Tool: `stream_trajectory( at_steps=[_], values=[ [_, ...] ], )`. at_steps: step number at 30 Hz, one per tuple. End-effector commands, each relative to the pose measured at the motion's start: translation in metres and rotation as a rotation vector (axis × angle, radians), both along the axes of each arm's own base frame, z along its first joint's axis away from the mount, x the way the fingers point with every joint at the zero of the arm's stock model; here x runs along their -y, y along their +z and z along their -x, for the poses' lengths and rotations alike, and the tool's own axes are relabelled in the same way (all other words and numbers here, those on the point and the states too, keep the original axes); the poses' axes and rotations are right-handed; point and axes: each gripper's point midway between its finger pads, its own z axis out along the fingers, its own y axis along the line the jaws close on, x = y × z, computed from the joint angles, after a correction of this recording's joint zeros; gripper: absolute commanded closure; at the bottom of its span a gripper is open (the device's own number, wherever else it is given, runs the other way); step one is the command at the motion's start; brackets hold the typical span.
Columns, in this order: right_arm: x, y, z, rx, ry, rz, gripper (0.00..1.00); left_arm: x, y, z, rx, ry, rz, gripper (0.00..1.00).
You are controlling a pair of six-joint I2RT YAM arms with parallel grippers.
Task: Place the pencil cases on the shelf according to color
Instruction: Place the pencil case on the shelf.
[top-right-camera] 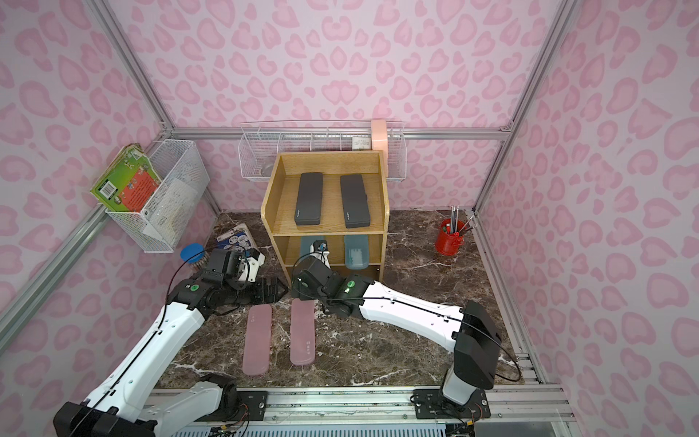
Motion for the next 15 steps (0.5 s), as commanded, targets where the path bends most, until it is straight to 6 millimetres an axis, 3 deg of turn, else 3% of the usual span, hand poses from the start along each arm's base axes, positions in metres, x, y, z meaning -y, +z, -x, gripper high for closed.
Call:
stream_trajectory(
  at_steps=[1,5,8,11,15],
  values=[
    [0.009,-0.006,0.01,0.013,-0.029,0.004,0.16,-0.004,0.006,-0.001,0.026,0.014,-0.014,0.01],
    [0.018,-0.02,0.016,0.008,-0.044,-0.005,0.25,-0.01,0.009,-0.001,0.054,0.036,-0.031,0.01],
    [0.011,-0.018,0.012,0.041,-0.019,-0.053,0.46,-0.01,0.01,-0.001,0.057,0.039,-0.028,0.01],
    [0.0,-0.015,-0.004,0.053,-0.001,-0.122,0.57,-0.011,0.009,-0.002,0.053,0.04,-0.034,0.01],
    [-0.008,-0.015,-0.031,0.059,-0.002,-0.188,0.61,-0.012,0.006,-0.002,0.042,0.046,-0.042,0.01]
  ],
)
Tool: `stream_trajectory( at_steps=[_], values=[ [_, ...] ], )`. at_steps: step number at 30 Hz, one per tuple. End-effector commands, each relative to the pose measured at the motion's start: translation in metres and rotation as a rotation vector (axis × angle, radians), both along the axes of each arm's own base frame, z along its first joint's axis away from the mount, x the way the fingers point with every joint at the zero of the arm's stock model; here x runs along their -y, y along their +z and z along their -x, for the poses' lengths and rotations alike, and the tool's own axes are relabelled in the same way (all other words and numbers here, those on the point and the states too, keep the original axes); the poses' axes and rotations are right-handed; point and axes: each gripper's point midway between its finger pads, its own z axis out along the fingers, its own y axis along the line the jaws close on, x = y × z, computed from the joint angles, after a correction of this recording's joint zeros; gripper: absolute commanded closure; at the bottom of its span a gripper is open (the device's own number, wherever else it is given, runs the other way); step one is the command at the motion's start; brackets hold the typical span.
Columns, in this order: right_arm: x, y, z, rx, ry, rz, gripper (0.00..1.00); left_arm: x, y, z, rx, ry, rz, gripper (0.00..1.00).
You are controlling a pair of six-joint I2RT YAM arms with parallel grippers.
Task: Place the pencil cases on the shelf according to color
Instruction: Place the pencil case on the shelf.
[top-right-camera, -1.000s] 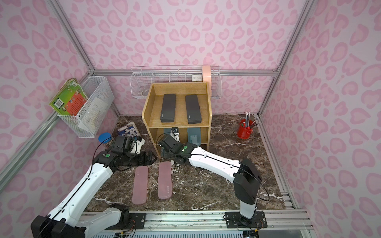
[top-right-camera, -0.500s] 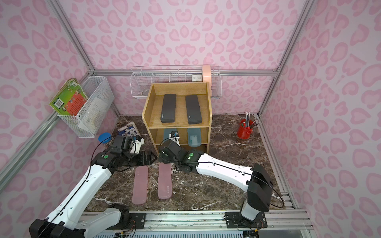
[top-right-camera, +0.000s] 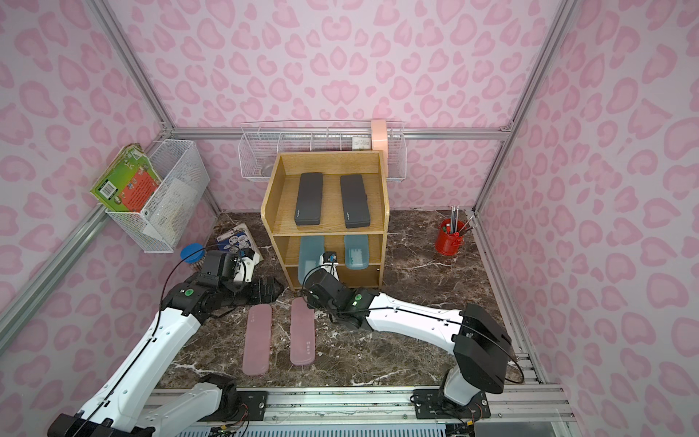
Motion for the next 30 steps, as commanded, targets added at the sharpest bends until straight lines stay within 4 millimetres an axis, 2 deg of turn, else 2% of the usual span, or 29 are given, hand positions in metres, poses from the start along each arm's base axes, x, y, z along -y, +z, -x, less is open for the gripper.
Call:
stream_trajectory(
  at_steps=[1,5,8,11,14,16,18,20,22,27,30],
  values=[
    [-0.017,0.021,-0.022,0.062,0.032,-0.12,0.61,-0.002,0.0,-0.002,-0.001,0.012,-0.007,0.01],
    [-0.015,0.028,-0.036,0.072,0.023,-0.169,0.6,-0.003,-0.004,-0.003,-0.013,0.012,-0.015,0.01],
    [-0.013,0.031,-0.031,0.065,0.046,-0.172,0.57,-0.004,-0.007,-0.004,-0.027,0.014,-0.023,0.01],
    [-0.004,0.026,-0.012,0.044,0.056,-0.146,0.45,-0.005,-0.004,-0.004,-0.023,0.018,-0.03,0.01],
    [0.001,0.02,0.022,0.043,0.065,-0.115,0.3,-0.006,0.007,-0.003,0.032,0.021,-0.021,0.01],
    [0.004,0.001,0.047,0.009,0.067,-0.087,0.16,-0.011,0.017,-0.002,0.091,0.056,-0.021,0.01],
    [0.007,-0.025,0.065,-0.04,0.058,-0.055,0.11,-0.016,0.027,-0.002,0.153,0.094,-0.013,0.01],
    [0.007,-0.051,0.079,-0.073,0.051,-0.021,0.08,-0.02,0.027,0.002,0.172,0.131,0.0,0.01],
    [-0.001,-0.074,0.087,-0.119,0.058,0.008,0.06,-0.022,0.02,0.009,0.127,0.157,0.011,0.01],
    [-0.034,-0.104,0.096,-0.146,0.104,0.09,0.03,-0.02,-0.011,0.022,-0.014,0.193,0.031,0.01],
    [-0.042,-0.125,0.094,-0.176,0.09,0.181,0.01,-0.022,-0.03,0.026,-0.094,0.231,0.023,0.01]
  ],
)
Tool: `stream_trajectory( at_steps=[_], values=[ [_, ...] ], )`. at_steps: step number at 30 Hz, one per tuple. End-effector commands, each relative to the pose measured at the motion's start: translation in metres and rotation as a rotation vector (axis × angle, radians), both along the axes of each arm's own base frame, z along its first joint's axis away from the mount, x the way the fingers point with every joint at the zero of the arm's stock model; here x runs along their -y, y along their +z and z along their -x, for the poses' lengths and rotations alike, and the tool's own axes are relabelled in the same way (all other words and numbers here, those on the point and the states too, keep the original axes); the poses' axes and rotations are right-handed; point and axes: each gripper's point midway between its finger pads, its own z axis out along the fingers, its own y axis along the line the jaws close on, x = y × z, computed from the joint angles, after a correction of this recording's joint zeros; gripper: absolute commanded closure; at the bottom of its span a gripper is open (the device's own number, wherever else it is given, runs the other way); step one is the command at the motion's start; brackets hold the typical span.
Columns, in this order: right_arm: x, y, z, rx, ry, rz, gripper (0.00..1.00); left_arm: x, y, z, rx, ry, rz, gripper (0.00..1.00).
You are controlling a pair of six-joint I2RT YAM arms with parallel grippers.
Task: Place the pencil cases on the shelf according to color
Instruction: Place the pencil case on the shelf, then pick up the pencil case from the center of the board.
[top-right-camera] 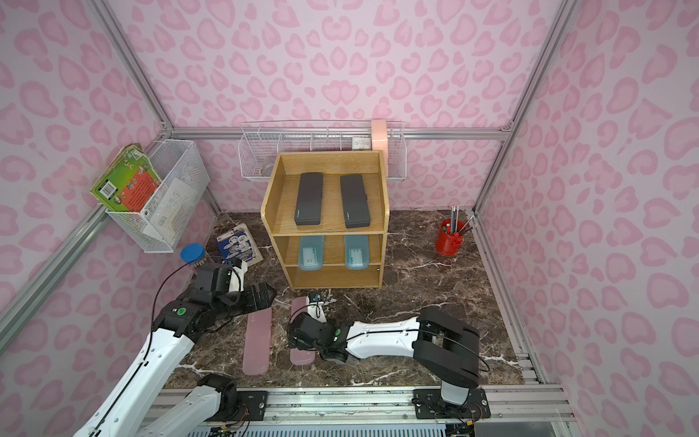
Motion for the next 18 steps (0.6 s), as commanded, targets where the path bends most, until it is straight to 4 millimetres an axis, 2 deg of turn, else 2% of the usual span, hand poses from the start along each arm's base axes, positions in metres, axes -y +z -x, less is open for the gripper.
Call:
stream_trajectory(
  at_steps=[1,5,8,12,18],
  values=[
    [0.001,-0.021,-0.002,-0.019,-0.026,0.107,0.01,-0.004,-0.018,0.008,-0.094,0.066,0.008,0.01],
    [-0.007,-0.047,-0.002,-0.031,-0.01,0.219,0.01,-0.013,-0.032,0.013,-0.14,0.138,-0.014,0.01],
    [0.006,-0.058,-0.003,-0.035,-0.052,0.294,0.01,-0.02,-0.037,0.018,-0.157,0.161,-0.044,0.01],
    [0.036,-0.063,0.002,-0.053,-0.085,0.309,0.01,-0.022,-0.051,0.023,-0.213,0.162,-0.067,0.01],
    [0.104,-0.063,0.011,-0.074,-0.154,0.318,0.02,-0.015,-0.074,0.026,-0.285,0.152,-0.065,0.01]
  ],
)
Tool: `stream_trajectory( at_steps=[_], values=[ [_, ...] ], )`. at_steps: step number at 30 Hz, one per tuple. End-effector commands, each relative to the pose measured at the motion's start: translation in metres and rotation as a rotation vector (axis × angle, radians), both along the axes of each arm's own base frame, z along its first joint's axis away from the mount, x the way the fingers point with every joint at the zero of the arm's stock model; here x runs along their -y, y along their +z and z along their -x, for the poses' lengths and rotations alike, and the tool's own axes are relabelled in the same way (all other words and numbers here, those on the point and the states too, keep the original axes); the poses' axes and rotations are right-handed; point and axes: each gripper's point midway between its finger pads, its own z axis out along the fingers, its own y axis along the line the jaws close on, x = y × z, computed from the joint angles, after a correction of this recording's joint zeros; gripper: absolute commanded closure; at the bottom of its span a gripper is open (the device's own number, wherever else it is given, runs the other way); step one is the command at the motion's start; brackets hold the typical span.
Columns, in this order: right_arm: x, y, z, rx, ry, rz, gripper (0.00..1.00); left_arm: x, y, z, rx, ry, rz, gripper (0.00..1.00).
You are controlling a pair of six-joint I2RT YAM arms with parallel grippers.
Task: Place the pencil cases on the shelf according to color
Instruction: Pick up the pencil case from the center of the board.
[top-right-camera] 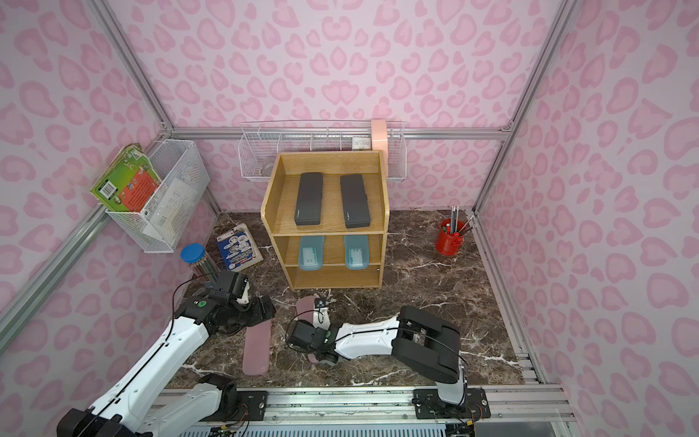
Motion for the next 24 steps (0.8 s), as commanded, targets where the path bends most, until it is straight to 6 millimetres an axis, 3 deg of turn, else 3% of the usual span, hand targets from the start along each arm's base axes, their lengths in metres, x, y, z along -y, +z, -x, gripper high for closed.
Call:
stream_trajectory(
  at_steps=[1,5,10,14,21,24],
  values=[
    [0.052,-0.012,0.012,-0.049,-0.053,0.082,0.02,0.002,-0.008,0.003,-0.025,0.001,-0.005,0.01],
    [0.084,-0.001,0.017,-0.043,-0.07,0.057,0.02,-0.001,-0.014,0.008,-0.041,0.002,-0.036,0.01],
    [0.084,0.022,0.025,-0.03,0.015,-0.008,0.01,-0.005,-0.023,0.013,-0.059,0.009,-0.063,0.01],
    [0.091,0.025,0.029,-0.027,0.048,0.014,0.01,0.001,-0.03,0.012,-0.088,-0.02,-0.084,0.01],
    [0.109,0.015,0.05,-0.034,0.139,0.052,0.01,0.051,-0.011,0.0,0.03,-0.215,-0.093,0.01],
    [0.113,0.015,0.063,-0.017,0.178,0.02,0.01,0.063,-0.009,0.0,0.045,-0.252,-0.102,0.01]
  ],
)
